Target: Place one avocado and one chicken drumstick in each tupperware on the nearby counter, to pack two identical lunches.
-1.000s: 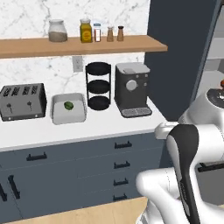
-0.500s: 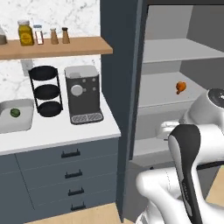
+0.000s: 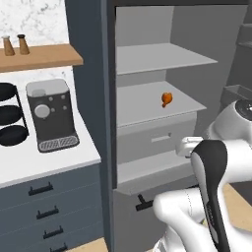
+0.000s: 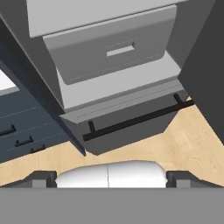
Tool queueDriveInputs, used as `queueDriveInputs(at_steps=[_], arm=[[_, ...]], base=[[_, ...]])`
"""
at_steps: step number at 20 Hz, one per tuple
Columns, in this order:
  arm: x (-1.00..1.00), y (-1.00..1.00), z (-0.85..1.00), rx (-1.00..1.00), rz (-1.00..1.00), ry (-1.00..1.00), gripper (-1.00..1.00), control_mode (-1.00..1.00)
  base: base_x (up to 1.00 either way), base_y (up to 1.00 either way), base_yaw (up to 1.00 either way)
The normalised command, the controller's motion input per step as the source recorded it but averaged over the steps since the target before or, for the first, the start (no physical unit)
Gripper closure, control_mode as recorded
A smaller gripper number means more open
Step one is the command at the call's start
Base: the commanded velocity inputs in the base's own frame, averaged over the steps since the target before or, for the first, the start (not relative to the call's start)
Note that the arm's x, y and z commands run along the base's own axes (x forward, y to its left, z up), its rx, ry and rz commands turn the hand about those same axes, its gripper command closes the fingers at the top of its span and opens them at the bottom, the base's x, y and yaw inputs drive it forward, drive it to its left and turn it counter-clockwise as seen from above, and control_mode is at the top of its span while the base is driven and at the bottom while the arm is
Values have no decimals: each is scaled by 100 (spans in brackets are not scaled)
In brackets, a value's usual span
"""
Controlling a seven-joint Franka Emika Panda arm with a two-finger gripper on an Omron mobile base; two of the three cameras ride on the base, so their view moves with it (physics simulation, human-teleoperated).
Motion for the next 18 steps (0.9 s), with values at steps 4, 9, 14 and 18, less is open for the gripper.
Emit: queueDriveInputs(at_steps=[4, 9, 14, 18], arm=[[0, 0, 0, 0, 0, 0, -100, 100], [0, 0, 0, 0, 0, 0, -100, 100], [0, 0, 0, 0, 0, 0, -100, 100], [0, 0, 0, 0, 0, 0, -100, 100]], base=[[17, 0, -11], [45, 0, -16], [55, 0, -14], [47, 0, -7]])
